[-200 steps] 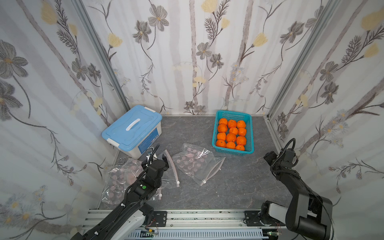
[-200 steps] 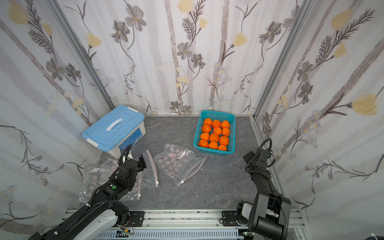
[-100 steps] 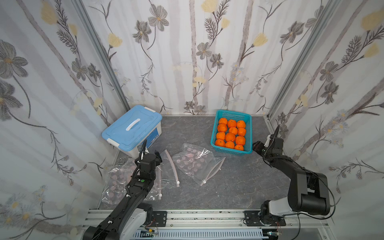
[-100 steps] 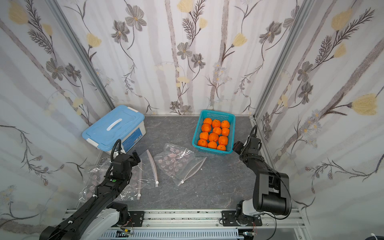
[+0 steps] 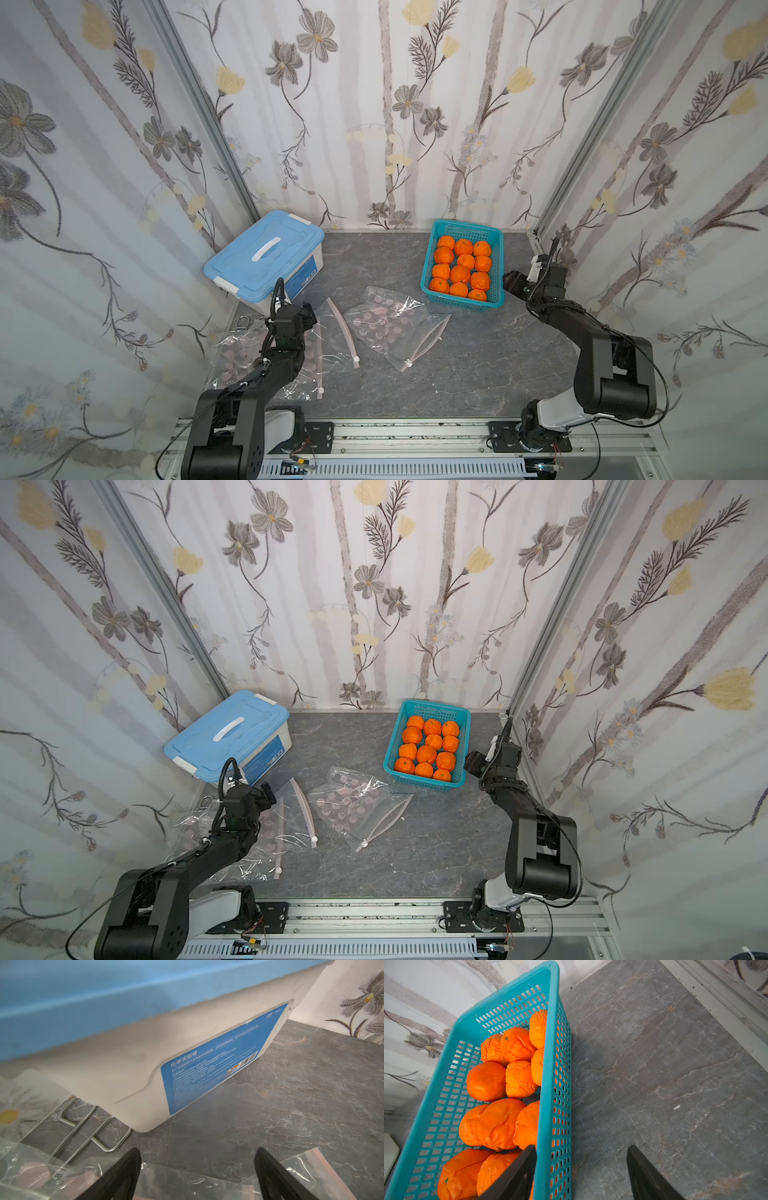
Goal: Open the zip-top bag and take out the orange
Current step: Reset both arms
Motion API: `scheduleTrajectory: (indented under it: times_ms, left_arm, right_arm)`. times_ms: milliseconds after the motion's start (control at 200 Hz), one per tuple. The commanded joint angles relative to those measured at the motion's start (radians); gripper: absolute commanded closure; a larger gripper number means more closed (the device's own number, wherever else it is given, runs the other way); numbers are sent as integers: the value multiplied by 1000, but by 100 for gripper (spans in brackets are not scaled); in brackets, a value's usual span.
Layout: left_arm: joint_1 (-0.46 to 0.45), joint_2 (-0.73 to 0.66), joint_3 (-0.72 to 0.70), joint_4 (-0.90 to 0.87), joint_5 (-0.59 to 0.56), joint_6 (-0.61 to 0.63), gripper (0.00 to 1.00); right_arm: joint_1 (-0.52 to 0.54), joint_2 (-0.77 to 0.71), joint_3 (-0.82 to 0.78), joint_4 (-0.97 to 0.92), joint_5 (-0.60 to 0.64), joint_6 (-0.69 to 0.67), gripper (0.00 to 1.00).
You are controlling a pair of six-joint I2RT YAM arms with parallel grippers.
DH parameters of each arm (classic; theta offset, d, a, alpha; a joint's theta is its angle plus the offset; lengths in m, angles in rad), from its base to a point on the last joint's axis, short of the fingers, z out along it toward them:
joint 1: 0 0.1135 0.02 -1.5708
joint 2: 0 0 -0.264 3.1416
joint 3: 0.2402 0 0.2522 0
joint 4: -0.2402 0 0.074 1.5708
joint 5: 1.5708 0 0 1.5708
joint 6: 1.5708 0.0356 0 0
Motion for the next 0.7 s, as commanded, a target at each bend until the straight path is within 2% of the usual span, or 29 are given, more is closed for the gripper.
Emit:
scheduleTrajectory:
  times_ms: [0,85,215,245,415,694]
  left_arm:
    - [4,29,18,118,24,66,11]
    - [7,51,54,98,49,75,10]
    - [12,126,112,48,56,80,10]
    - [11,134,116,52,59,81,10]
    - [13,180,134,102,126,105,10]
    - [14,198,139,118,203,126,11]
  right_arm:
    - [-1,-2,12,25,-22,-38,30]
    - [-3,-50,-13,40,48,-54,29]
    - [-20,-124,-66,42,230,-42,24]
    - [-31,-122,-101,42,233,-38,24]
    - [-44,-55,-89,29,210,-55,26]
    - [-53,-203,-344,479,154,-82,23]
